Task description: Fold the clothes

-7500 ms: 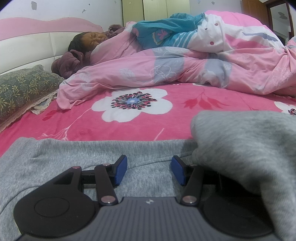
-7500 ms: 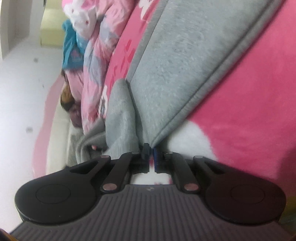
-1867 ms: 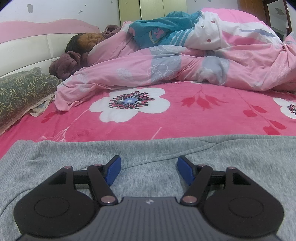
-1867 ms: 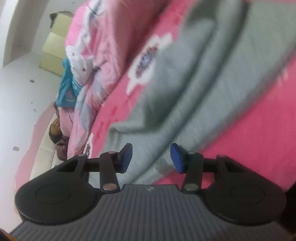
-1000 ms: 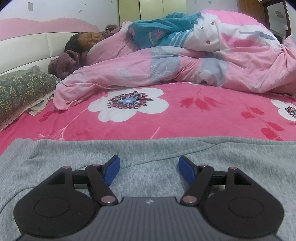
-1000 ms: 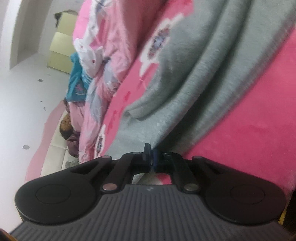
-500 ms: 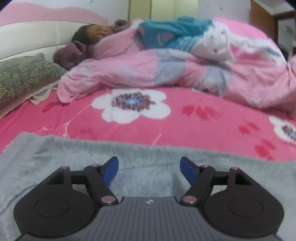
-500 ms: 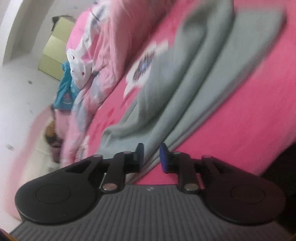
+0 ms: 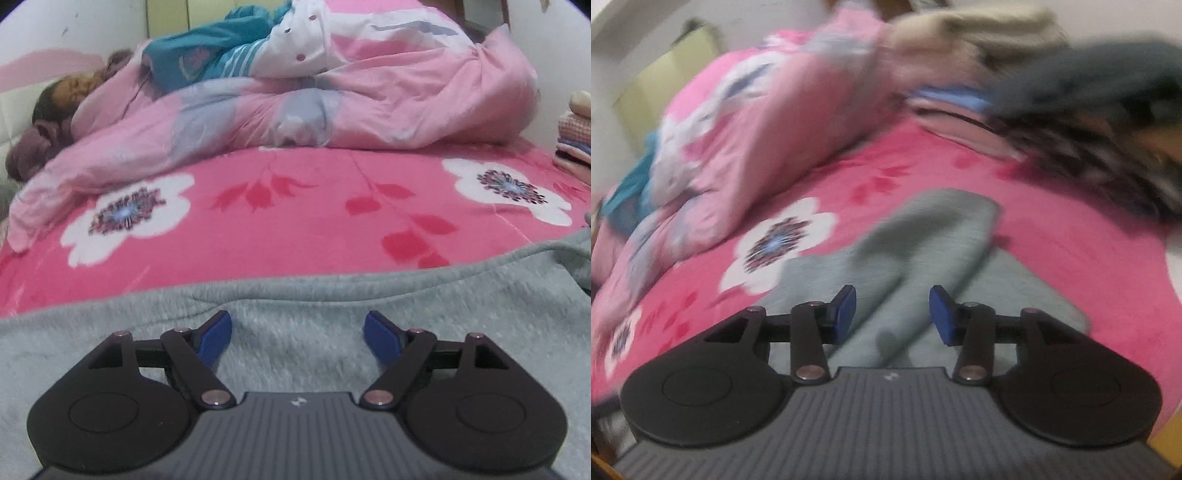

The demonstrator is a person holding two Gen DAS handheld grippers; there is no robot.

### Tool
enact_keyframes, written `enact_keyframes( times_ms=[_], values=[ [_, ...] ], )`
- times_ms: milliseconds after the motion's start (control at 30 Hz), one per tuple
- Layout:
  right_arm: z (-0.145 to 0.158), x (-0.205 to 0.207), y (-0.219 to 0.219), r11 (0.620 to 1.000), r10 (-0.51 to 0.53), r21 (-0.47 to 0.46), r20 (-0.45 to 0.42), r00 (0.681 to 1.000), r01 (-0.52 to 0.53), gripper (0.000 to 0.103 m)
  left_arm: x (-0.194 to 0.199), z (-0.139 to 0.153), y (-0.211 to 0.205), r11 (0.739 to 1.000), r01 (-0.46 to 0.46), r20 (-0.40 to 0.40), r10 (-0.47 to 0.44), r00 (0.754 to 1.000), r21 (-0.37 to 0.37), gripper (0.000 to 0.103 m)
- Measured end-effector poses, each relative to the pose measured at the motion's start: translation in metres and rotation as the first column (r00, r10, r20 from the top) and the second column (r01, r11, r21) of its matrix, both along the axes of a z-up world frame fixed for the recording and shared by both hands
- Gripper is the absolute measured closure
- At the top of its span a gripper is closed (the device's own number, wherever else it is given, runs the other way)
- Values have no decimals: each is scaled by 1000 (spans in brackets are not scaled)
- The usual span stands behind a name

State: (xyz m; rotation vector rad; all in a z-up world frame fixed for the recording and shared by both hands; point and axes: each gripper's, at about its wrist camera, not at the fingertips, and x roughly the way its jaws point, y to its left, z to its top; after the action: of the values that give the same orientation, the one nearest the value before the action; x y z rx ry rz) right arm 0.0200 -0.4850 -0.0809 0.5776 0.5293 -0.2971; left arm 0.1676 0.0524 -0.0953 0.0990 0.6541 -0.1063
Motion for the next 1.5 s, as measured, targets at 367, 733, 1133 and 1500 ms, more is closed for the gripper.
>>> enact_keyframes(
  times_ms=[367,733,1133,1500],
  values=[
    [-48,11,-69,926,-147,361,84,986,108,97,2,-5,6,999,-15,-3,14,1000,-33,15],
    [-27,-68,-50,896,-256,414,182,949,162,102,2,-6,6,999,-12,-4,12,1000,-44,14],
    [-59,-94,-62,849,-311,471,84,947,237,99,2,-6,6,999,-12,-2,12,1000,-45,14],
    [36,-62,3,995,-95,50,152,984,88,72,1,-6,8,998,-10,5,11,1000,-54,14]
  ],
)
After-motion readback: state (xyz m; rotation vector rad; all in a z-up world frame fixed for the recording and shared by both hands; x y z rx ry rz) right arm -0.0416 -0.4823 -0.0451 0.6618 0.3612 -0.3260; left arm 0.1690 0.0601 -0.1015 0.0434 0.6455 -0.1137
